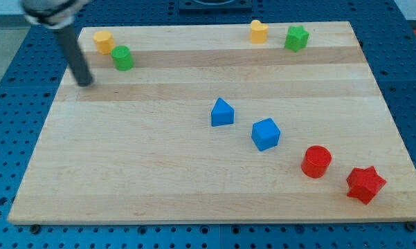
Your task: Place the green circle diagonal to the yellow heart
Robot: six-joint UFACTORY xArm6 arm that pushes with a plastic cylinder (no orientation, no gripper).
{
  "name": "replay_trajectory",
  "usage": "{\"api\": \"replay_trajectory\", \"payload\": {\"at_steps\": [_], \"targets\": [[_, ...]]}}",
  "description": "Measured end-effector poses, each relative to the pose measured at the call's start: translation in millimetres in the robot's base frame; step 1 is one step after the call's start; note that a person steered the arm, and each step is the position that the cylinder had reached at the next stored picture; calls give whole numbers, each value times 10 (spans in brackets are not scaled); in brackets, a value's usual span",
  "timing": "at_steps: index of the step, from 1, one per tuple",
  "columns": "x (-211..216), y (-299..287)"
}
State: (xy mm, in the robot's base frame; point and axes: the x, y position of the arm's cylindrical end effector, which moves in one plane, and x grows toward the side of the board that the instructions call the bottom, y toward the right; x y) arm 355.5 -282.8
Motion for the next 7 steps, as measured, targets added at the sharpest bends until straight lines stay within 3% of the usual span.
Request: {"api": "replay_trajectory", "payload": {"at_steps": [1,3,4,7], "targets": [[-157,-210],[-305,606],[-535,621],[-662,591]]}}
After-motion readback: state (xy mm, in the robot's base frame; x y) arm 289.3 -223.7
